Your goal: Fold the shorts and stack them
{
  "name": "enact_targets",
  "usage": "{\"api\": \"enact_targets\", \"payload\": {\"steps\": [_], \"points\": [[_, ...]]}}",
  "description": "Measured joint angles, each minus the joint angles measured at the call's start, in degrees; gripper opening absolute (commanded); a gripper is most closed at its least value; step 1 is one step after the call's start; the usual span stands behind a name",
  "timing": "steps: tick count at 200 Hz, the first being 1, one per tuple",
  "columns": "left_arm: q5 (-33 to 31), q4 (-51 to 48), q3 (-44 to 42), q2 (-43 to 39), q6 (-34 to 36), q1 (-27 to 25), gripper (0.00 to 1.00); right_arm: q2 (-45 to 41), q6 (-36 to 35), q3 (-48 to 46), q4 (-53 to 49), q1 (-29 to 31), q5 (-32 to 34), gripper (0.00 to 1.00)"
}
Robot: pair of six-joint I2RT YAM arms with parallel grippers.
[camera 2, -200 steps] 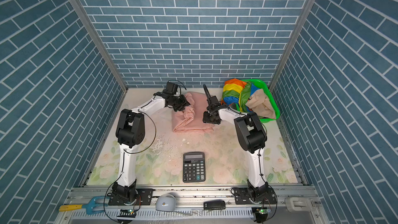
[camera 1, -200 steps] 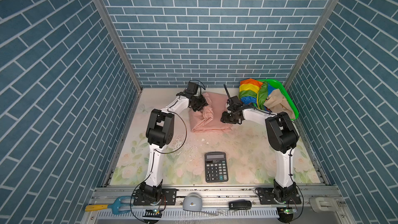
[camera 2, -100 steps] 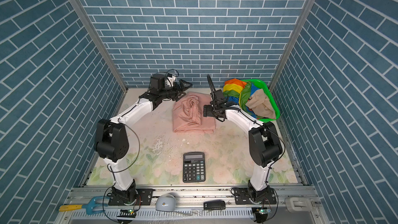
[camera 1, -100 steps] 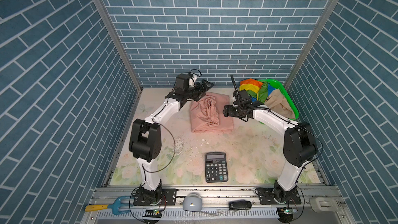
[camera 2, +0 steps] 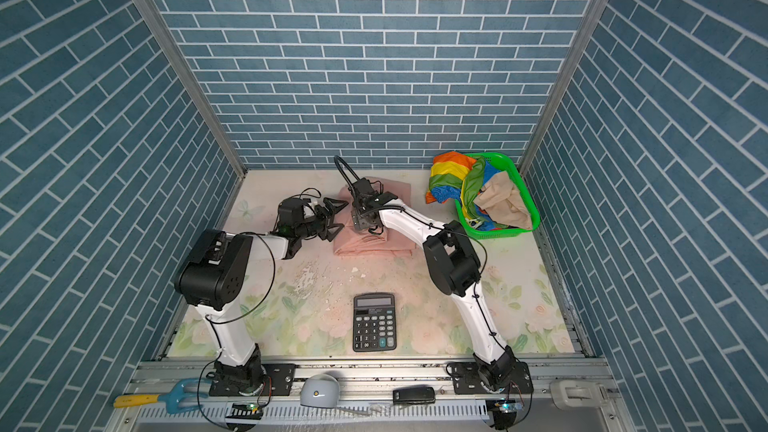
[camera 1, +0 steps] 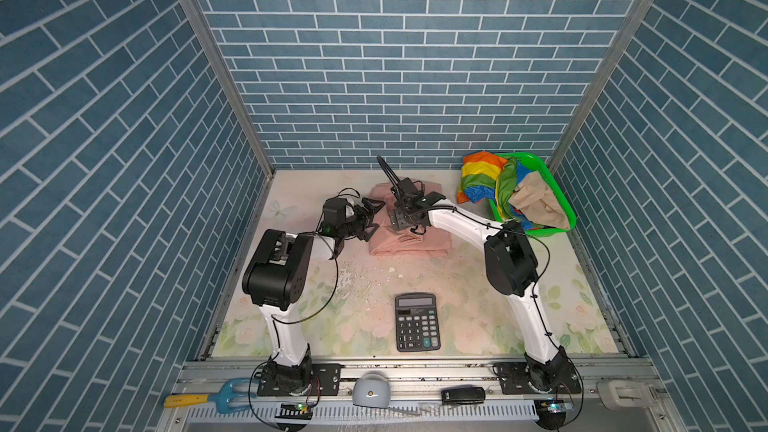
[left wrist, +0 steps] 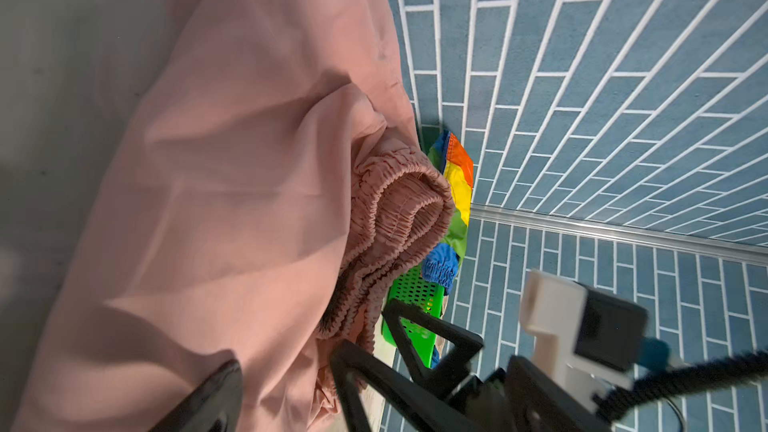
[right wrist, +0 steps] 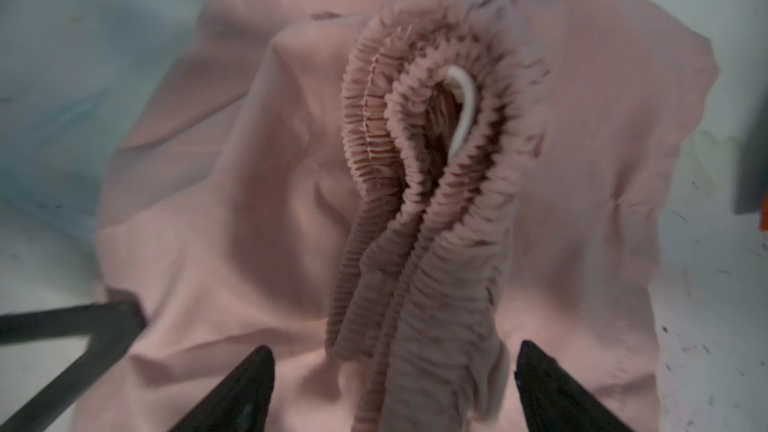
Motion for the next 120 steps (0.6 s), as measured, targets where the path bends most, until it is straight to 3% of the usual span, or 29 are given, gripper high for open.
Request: {"api": "enact_targets", "payload": {"steps": [70, 120], "points": [[-4.42, 4.07, -5.70, 0.28, -2.54, -0.68, 0.99, 5.27, -0.02, 3.85, -5.27, -0.57, 6.08, 0.91], [-4.42, 7.67, -7.28, 2.54, -2.62, -1.16, 1.00, -1.75, 0.02, -7.50, -2.27, -4.17, 5.73, 0.91]]}}
